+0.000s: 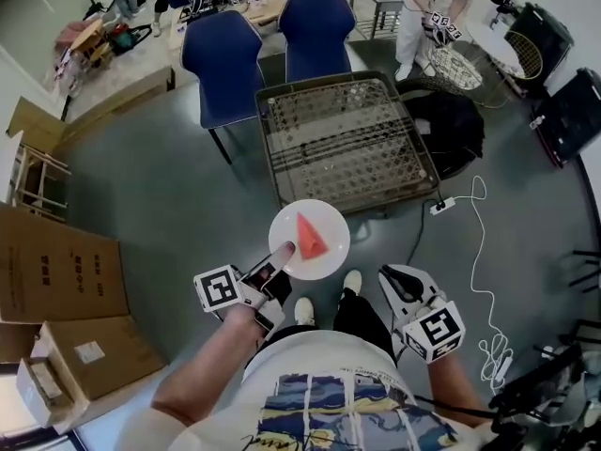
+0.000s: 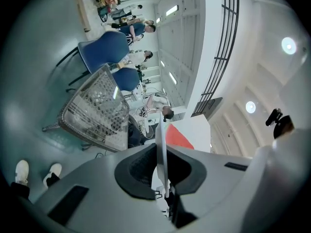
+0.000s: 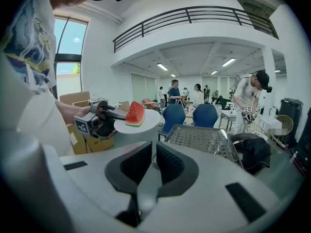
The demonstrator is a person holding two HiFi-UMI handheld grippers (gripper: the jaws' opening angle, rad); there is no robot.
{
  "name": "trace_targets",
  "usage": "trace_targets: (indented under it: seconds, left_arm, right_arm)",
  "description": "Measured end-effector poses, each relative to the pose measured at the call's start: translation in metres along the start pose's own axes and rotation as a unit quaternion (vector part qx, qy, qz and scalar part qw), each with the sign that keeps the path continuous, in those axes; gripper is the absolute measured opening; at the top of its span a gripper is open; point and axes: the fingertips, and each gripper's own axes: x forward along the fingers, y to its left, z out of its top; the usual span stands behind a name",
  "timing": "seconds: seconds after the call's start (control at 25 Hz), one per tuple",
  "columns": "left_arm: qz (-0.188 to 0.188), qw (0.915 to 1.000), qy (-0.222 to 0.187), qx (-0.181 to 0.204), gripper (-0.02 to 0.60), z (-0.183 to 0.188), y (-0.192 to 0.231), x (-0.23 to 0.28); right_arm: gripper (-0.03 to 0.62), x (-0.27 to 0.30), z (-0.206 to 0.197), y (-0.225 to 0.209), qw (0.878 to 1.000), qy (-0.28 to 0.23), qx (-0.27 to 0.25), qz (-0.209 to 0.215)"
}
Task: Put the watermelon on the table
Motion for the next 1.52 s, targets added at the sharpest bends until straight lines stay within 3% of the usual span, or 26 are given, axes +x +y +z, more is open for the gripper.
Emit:
trace_targets:
  seconds: [0.32,0.72,0.96,1.12,1.4,1.52]
  left_arm:
    - [0.010,0.9998,-0.013,-0.005,0.026,0.072,0.026,0.095]
    - [0.049,0.9987,-0.010,0.000,0.026,0.150,0.098,0.290]
    - [0.044,0.9990,0.000,0.002,0.025,0.199,0.142,0.386]
    - [0.052,0.9987,0.001,-0.004,0.026,0.211,0.173,0.431]
    - [0.112,0.9936,0.013,0.000,0.026,0.228,0.268,0.531]
    - [0.128,0.9916,0.020,-0.007,0.026,0.231,0.295,0.555]
  right_arm:
    - [0.025,0.074,0.023,-0.093,1.000,-0.001,0.006,0.021]
    - [0.025,0.136,0.031,-0.258,0.999,0.015,0.021,0.044]
    - [0.025,0.162,0.030,-0.322,0.997,0.043,0.050,0.041]
    - [0.025,0.163,0.024,-0.344,0.996,0.062,0.055,0.038]
    - [0.025,0.184,-0.019,-0.426,0.992,0.081,0.092,0.032]
    - [0.025,0.188,-0.032,-0.438,0.990,0.084,0.108,0.030]
